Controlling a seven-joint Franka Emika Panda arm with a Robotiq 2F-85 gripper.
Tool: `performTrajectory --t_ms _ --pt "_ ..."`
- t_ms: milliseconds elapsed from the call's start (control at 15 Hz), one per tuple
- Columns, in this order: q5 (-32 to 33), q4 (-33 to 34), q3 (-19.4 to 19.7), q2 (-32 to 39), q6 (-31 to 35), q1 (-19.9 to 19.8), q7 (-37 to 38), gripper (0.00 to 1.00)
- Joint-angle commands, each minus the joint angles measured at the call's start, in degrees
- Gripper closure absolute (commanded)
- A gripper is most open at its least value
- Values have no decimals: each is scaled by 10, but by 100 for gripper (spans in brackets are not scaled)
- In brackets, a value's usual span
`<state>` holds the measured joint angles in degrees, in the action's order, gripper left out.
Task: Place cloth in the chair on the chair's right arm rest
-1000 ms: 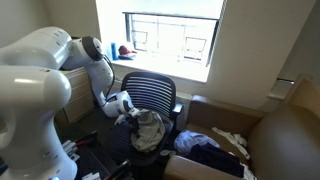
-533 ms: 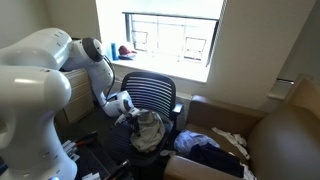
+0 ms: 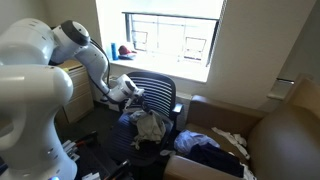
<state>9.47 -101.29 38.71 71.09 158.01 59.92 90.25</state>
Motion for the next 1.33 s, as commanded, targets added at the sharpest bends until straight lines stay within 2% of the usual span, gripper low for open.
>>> performTrajectory --t_ms 0,333,467,600,667,733,800,933,1000,1133,1267 --pt "42 -96 123 -52 25 125 42 98" --pt "39 -190 322 -57 75 321 81 98" --pt "29 -240 391 -57 136 395 60 98" --pt "9 -318 438 -68 224 472 18 98" --pt "41 -338 420 -82 269 470 38 98" --pt "-37 -359 384 -69 310 467 -2 98" --pt "-62 -306 409 -53 237 464 -21 93" --pt "-101 -348 376 -60 281 475 -45 93" --pt "-106 -356 369 -59 289 475 -46 98" --pt "-160 -341 370 -13 274 487 -67 98" --pt "-214 -305 393 41 275 504 -96 98"
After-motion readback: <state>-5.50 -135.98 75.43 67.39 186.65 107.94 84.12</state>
